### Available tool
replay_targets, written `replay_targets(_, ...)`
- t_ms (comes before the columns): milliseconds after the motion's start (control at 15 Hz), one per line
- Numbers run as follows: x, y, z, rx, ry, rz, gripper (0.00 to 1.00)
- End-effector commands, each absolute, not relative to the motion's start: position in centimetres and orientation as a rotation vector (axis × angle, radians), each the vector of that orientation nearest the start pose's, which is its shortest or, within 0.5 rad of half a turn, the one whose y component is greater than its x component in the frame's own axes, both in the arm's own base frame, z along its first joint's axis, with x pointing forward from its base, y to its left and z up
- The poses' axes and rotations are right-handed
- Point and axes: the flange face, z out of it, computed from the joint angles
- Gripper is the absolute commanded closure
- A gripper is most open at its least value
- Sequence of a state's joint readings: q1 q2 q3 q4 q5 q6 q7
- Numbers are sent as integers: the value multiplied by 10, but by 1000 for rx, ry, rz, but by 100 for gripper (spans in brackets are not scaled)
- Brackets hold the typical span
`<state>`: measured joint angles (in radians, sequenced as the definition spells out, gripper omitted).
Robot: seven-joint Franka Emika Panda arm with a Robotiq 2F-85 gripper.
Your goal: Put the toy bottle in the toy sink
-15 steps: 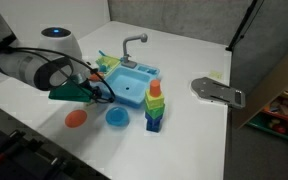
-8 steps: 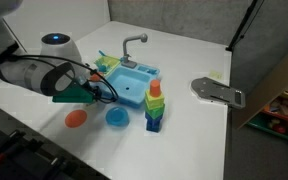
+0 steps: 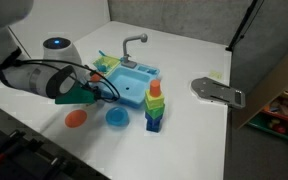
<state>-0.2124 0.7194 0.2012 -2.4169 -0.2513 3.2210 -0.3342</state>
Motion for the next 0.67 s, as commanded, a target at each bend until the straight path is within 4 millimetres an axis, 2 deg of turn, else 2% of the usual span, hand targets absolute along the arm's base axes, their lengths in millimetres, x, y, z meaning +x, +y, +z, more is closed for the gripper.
replay_targets(0, 458, 34, 35, -2908, -823, -231, 0)
replay_targets(267, 458, 33, 30, -2908, -826, -228, 0)
replay_targets(333, 458, 32, 30, -2910, -825, -228, 10)
replay_targets(400, 459, 32, 30, -2911, -823, -227, 26)
replay_targets(600, 459, 30, 32, -2914, -811, -222, 51)
